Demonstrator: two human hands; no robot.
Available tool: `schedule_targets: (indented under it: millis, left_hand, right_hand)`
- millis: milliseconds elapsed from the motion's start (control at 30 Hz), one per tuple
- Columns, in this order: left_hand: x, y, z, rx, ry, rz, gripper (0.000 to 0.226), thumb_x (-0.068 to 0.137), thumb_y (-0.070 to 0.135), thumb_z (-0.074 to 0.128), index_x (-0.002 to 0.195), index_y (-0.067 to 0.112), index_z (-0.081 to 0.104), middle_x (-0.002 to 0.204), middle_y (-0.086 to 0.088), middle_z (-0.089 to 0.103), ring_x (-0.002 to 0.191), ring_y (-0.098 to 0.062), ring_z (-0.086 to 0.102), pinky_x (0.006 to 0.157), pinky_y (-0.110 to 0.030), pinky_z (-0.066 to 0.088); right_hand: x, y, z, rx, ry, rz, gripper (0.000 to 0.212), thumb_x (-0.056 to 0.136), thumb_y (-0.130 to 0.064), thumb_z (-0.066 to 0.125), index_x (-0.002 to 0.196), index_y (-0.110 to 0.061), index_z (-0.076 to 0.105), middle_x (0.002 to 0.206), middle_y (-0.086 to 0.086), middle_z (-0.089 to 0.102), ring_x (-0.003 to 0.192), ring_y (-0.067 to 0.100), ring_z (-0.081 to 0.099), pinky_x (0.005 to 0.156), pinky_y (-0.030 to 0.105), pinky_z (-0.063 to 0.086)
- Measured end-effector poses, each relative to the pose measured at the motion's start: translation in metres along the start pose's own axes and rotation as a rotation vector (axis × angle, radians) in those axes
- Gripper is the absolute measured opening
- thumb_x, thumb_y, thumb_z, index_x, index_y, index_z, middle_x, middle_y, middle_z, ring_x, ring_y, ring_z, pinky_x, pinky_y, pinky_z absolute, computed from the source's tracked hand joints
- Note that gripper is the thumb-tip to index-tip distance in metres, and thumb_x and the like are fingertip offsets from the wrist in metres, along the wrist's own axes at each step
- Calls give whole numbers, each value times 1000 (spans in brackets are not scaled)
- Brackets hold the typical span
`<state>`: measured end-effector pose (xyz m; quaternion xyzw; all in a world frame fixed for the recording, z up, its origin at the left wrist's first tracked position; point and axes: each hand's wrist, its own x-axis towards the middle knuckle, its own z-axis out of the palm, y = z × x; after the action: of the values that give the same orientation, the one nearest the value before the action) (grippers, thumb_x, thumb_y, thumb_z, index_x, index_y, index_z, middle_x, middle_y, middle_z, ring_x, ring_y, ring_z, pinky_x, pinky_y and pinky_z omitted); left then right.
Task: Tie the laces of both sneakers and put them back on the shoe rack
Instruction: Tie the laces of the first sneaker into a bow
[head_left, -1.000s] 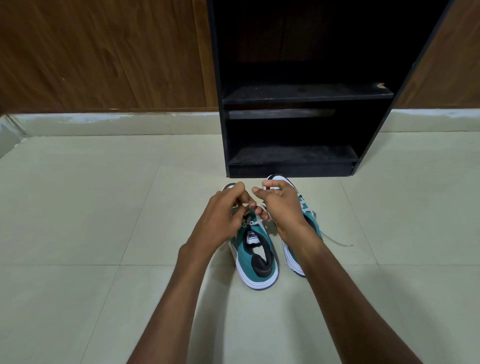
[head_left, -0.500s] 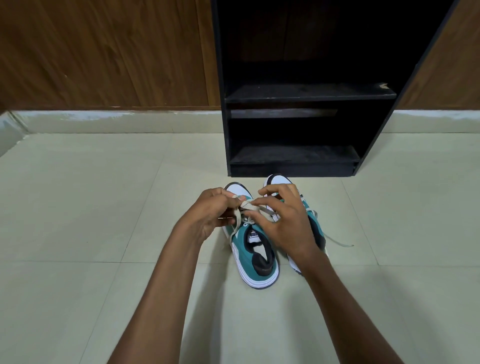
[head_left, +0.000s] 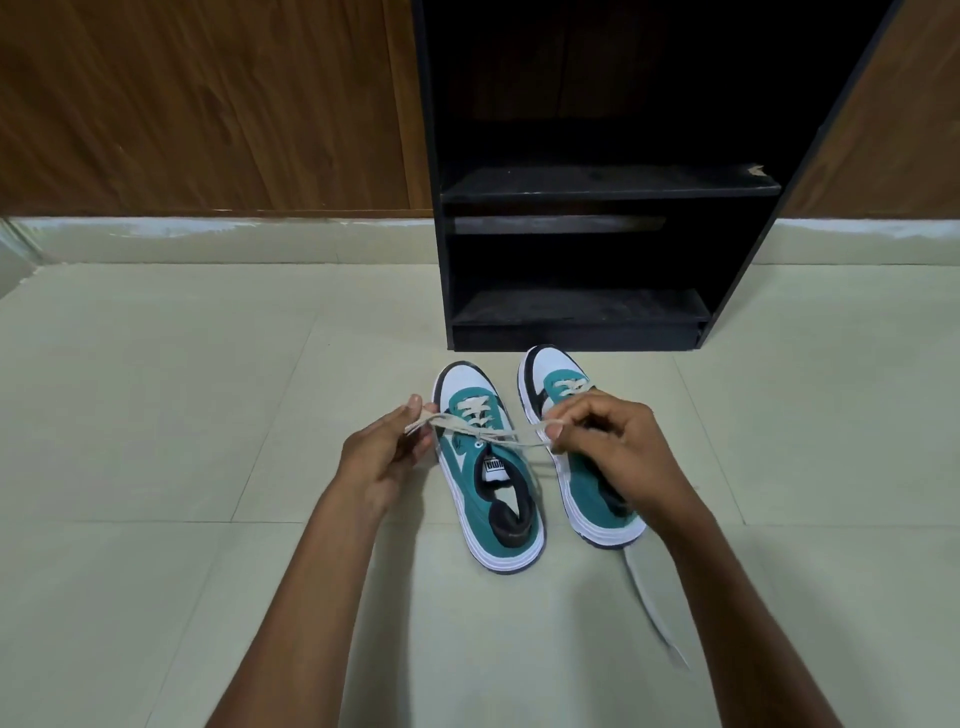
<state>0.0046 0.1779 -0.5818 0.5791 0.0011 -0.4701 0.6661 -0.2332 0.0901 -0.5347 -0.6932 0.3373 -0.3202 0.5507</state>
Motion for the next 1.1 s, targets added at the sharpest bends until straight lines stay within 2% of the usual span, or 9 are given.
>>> schedule_targets:
  millis: [100, 200, 267, 367, 467, 533, 600, 833, 1100]
  left_hand:
    - [-1, 3, 10, -206, -104, -16, 16, 93, 23, 68, 94, 8, 73, 82, -4, 79, 83, -16, 75, 76, -31, 61]
    - [-6, 6, 23, -343, -178, 52, 20, 97, 28, 63, 100, 9, 68, 80, -4, 75, 80, -19, 75, 76, -35, 62]
    - [-12, 5, 32, -423, -222, 104, 19, 100, 29, 59, 97, 11, 63, 81, -6, 75, 77, -20, 76, 72, -35, 63]
    - [-21, 3, 39, -461, -265, 168, 18, 103, 28, 53, 95, 13, 59, 90, -8, 79, 81, -22, 77, 77, -35, 62]
    - [-23, 3, 39, -520, -237, 241, 20, 105, 26, 49, 92, 13, 57, 61, 0, 61, 55, -13, 63, 66, -28, 60]
    - [-16, 3, 35, -496, -175, 267, 21, 105, 27, 48, 91, 13, 56, 52, 3, 44, 43, -8, 42, 50, -22, 48]
    - [-8, 1, 31, -412, -120, 269, 21, 105, 26, 48, 91, 13, 56, 52, 4, 37, 41, -7, 32, 42, -19, 35]
    - [10, -6, 45, -152, 91, 297, 22, 104, 23, 54, 86, 11, 60, 50, 2, 40, 36, -8, 32, 37, -19, 27]
    - [48, 4, 73, -142, 344, 249, 24, 98, 12, 57, 75, 12, 50, 67, -6, 57, 33, -12, 37, 37, -20, 31]
  right_hand:
    - [1, -2, 10, 381, 51, 99, 14, 97, 0, 57, 89, 8, 65, 110, 17, 76, 105, 28, 71, 93, 31, 56]
    - [7, -6, 25, 821, 31, 189, 22, 105, -9, 44, 101, 4, 61, 122, 27, 70, 119, 37, 67, 104, 45, 50]
    - [15, -8, 36, 1017, 62, 242, 24, 106, -13, 43, 108, 5, 60, 121, 28, 70, 117, 39, 67, 103, 48, 52]
    - [30, -11, 46, 1162, 166, 308, 25, 107, -16, 44, 114, 1, 60, 107, 20, 77, 100, 31, 76, 88, 44, 61]
    - [43, -10, 48, 1172, 234, 361, 19, 108, -17, 41, 101, -10, 58, 92, 12, 78, 73, 19, 73, 67, 32, 54]
    - [47, -4, 50, 1143, 258, 386, 21, 108, -16, 40, 92, -13, 54, 72, 3, 68, 51, 11, 52, 52, 25, 41]
    - [47, 3, 49, 1081, 267, 394, 25, 108, -15, 39, 86, -14, 50, 60, -5, 51, 42, 7, 34, 47, 22, 31]
    - [18, -2, 45, 803, 260, 351, 23, 106, -8, 41, 86, -9, 52, 53, -4, 36, 39, 5, 31, 45, 23, 31]
    - [-20, -12, 74, 581, 236, 243, 24, 106, -7, 45, 83, -8, 53, 50, -10, 44, 40, 2, 34, 58, 32, 37]
